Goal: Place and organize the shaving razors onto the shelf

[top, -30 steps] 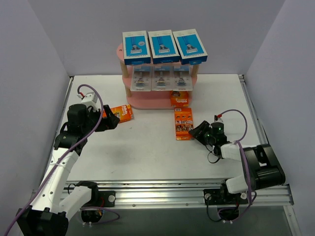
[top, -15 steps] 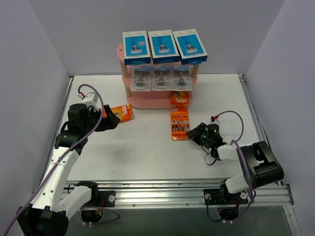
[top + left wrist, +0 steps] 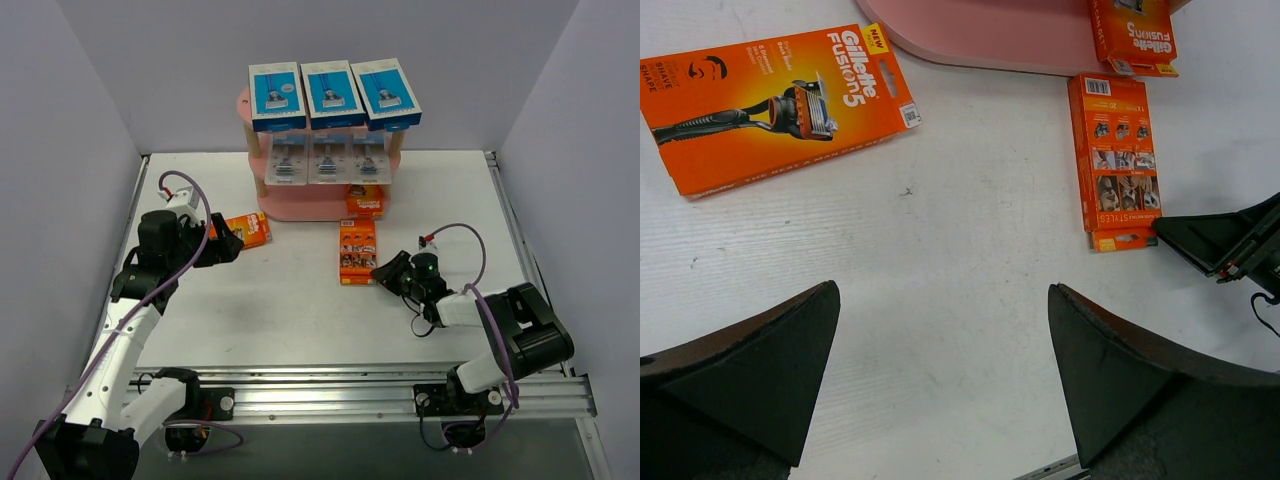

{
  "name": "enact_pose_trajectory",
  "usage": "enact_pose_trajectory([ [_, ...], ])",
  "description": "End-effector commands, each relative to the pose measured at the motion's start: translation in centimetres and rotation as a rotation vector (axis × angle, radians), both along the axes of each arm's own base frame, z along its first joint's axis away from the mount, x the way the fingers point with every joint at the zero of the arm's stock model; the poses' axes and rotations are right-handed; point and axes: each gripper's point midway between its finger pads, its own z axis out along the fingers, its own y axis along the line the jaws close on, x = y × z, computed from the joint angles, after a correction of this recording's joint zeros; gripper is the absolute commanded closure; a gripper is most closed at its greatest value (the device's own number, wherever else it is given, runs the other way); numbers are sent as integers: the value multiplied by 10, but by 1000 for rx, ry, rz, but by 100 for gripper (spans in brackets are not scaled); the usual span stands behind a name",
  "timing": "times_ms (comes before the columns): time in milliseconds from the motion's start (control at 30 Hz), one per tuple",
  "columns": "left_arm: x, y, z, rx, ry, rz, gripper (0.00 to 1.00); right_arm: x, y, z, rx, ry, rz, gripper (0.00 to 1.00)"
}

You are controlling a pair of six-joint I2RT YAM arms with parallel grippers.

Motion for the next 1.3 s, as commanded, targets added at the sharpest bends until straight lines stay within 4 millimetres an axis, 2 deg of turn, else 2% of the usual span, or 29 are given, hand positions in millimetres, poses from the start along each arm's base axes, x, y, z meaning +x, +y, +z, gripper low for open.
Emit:
enact_pose_trajectory([
  [0,2,-5,9,-20,-32,-15,6,-28,1,-24,-52,106,60,91],
  [333,2,-5,7,-18,-26,-15,6,-27,3,-7,-21,84,46,96],
  [700,2,-5,8,-17,-28,-12,6,-28,3,-1,-10,79,44,100],
  [1200,2,-5,7,-17,-23,-15,6,-27,2,24,-6,43,38,100],
  [1233,2,-5,7,-18,-24,-15,6,-27,2,26,-5,38,38,98],
  [1267,2,-6,7,-18,-24,-16,6,-28,2,25,-6,42,40,93],
])
